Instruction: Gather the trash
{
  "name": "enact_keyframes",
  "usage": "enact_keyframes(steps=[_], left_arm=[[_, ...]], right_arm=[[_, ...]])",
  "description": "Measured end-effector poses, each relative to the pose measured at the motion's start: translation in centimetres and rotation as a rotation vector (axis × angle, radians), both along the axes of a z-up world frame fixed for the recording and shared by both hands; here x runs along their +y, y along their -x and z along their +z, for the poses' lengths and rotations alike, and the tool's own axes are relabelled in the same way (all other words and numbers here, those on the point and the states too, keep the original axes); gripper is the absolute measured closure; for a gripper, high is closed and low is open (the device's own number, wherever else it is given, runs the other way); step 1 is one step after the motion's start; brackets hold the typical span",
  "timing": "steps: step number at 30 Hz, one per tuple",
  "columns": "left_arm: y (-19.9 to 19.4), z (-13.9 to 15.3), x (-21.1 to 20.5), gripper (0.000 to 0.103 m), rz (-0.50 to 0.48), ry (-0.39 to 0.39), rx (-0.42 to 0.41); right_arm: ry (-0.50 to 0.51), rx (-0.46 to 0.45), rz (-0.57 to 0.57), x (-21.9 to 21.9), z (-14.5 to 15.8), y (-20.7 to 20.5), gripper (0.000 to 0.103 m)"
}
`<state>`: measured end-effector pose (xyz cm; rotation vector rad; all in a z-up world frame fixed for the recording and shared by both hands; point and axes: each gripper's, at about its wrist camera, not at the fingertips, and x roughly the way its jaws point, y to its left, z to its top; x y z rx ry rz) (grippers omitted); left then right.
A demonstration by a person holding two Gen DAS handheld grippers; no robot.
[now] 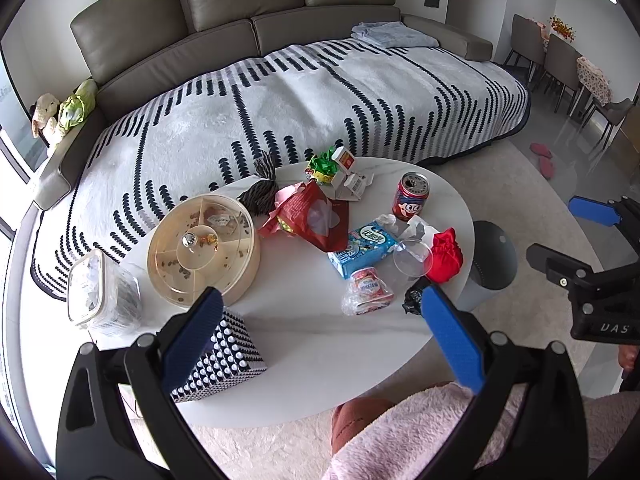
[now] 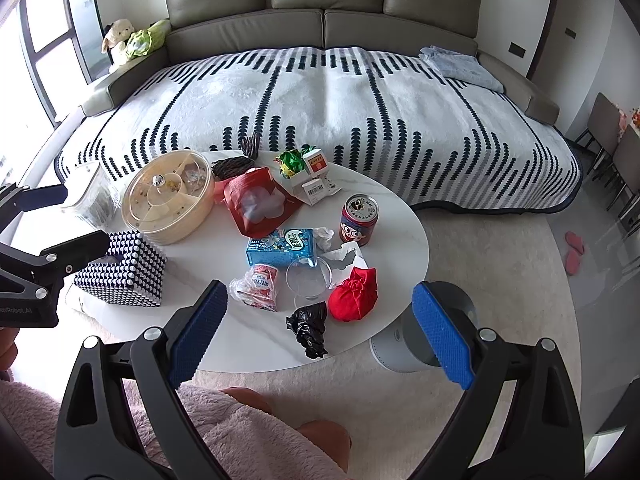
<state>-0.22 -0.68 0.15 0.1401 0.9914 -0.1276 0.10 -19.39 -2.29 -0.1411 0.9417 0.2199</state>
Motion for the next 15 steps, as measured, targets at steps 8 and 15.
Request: enact_keyframes(steps=[8,15], left_arm=[[-0.27,-0.02,0.43,0.004,0.014,0.001,0.007],[-0.44,-0.18,0.91,0.004,0.022,0.008,0.01]], right_arm=[[-0.007,0.002,0.0,-0.38,0.25,-0.39,0.013],[-0.026,0.011,0.021,-0.36,0.32,-0.72,0.013]])
